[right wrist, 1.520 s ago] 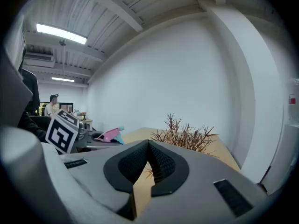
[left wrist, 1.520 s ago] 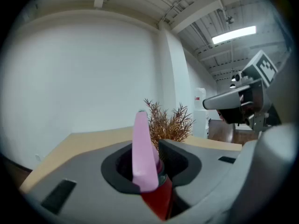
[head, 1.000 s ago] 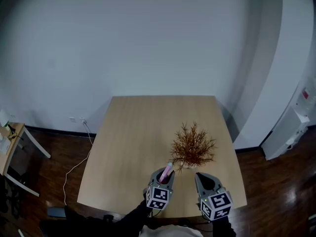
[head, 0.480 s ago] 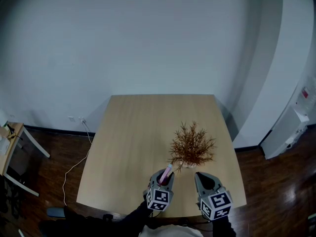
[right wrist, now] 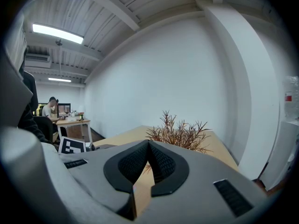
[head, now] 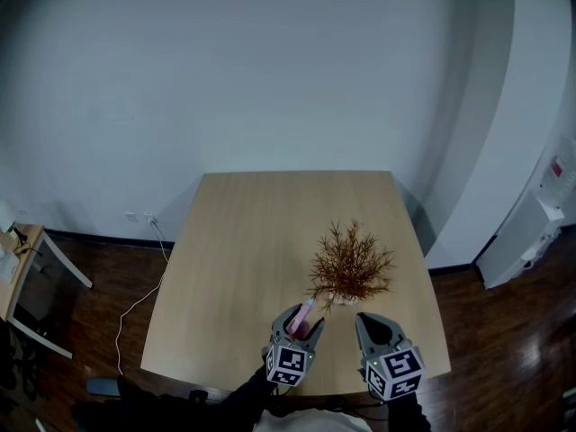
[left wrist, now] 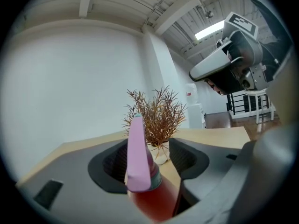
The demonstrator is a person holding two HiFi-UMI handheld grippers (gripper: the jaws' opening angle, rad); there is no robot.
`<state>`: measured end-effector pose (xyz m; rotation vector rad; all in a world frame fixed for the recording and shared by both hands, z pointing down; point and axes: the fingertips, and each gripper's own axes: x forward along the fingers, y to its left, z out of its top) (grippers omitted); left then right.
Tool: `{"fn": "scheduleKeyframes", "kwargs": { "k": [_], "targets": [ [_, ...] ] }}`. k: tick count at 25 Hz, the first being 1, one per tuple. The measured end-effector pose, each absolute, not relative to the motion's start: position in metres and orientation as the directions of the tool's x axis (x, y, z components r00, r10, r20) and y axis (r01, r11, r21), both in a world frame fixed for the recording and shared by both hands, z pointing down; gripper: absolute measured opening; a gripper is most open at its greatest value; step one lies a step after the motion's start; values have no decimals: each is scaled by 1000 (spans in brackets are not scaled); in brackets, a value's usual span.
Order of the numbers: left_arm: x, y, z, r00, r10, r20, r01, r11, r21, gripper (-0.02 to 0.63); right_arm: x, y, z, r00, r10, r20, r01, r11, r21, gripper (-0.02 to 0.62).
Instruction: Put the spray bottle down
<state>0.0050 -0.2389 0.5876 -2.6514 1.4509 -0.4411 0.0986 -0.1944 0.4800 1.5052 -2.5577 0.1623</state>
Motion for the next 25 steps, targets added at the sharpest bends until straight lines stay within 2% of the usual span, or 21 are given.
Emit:
{"fn": "scheduleKeyframes", "kwargs": {
  "k": [8,15,17,19,20,22,25],
  "targets": [
    [-15,-217,574,551,-810,201,-794,-583,-173,308,98,-191,482,-480,-852,209,-872,489,-10,-18],
    [-57,-186,551,551,-822,142,-820,-565,-92,309,96,-190,487,-487,-847,215,-869,495,-16,-18],
    [-65,-184,538,535,-837,114,-833,-545,-91,256,95,-189,490,-489,-845,216,-867,497,-22,-18],
    [-71,-182,525,517,-851,94,-847,-525,-89,162,93,-188,491,-493,-843,216,-866,500,-27,-18],
    [-73,-181,520,514,-853,90,-850,-521,-78,135,92,-187,492,-495,-842,215,-865,501,-29,-18],
    [-74,-179,513,511,-855,93,-854,-517,-57,128,90,-187,491,-500,-840,211,-862,506,-31,-18],
    [-76,-179,508,486,-866,115,-867,-495,-60,-2,92,-187,486,-497,-848,182,-865,500,-33,-18]
  ]
}}
